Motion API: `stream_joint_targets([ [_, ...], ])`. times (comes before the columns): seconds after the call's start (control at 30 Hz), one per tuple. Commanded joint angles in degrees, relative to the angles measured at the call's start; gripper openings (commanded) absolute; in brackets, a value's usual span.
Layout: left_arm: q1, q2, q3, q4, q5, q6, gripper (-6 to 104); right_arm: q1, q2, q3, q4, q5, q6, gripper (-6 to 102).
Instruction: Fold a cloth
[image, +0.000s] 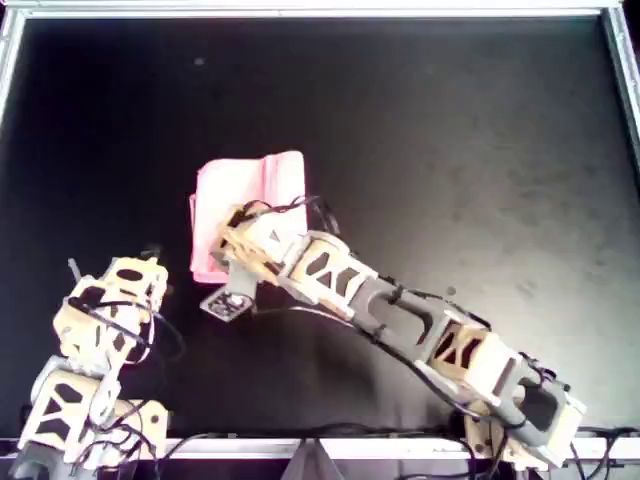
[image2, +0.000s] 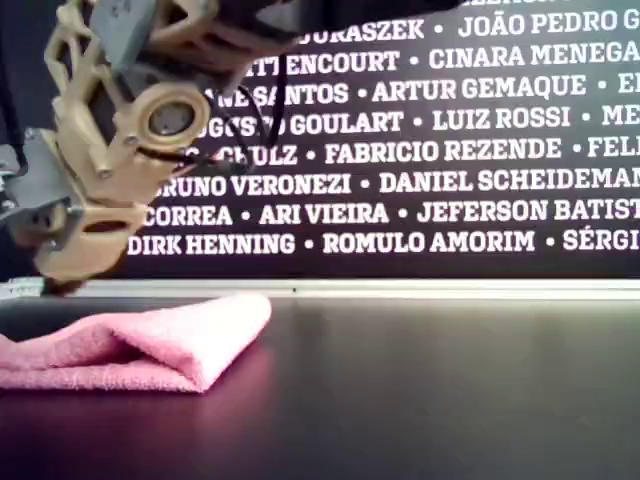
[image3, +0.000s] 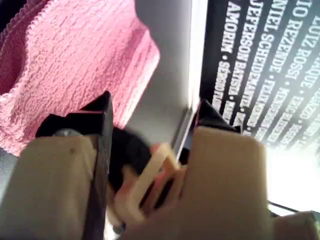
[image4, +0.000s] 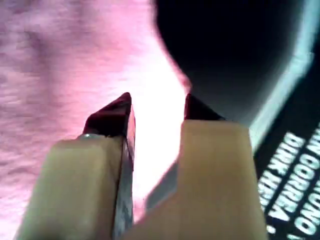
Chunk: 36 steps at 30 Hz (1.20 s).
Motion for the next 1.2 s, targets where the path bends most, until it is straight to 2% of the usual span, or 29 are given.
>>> stream_joint_targets([
  [0.0, 1.32, 0.44, -0.79, -0.79, 0.09, 0.26, 60, -4.13, 13.36, -3.96, 9.14, 0.35, -0.26, 37],
  [0.07, 1.32, 0.44, -0.79, -0.79, 0.09, 0.26, 60, -6.33, 15.64, -4.04, 15.12, 0.35, -0.26, 27],
  [0.2, 1.14, 0.44, -0.79, -0.79, 0.09, -0.26, 60, -11.78, 18.54, -4.04, 27.77, 0.09, -0.18, 2],
  [0.27, 0.79, 0.44, -0.79, -0.79, 0.79, 0.26, 59, -15.12, 18.98, -4.04, 32.7, -0.62, -0.18, -5],
  [0.4, 0.7, 0.44, -0.79, -0.79, 1.05, 0.26, 59, -22.68, 24.26, -3.96, 37.71, 0.18, -0.18, 2],
  [0.6, 1.23, 0.44, -0.88, -0.88, 0.09, 0.26, 60, -34.45, 39.81, -3.52, 38.23, 0.26, 0.0, 2],
  [0.77, 1.41, 0.44, -1.67, -0.79, 0.0, 0.35, 59, -41.04, 55.11, 4.04, 38.23, 0.26, 0.0, 2],
  [0.87, 1.32, 0.53, -2.37, -0.79, 0.0, 0.35, 59, -44.91, 64.34, 13.97, 38.23, 0.35, 0.62, 2],
  [1.1, 1.41, 0.53, -2.11, -0.79, 0.0, 0.35, 59, -52.21, 86.92, 49.31, 36.56, 0.0, 0.7, 2],
  [1.17, 2.11, 0.62, -1.85, -0.7, 0.09, -0.35, 59, -52.38, 91.14, 60.73, 33.49, -0.44, -0.09, 2],
])
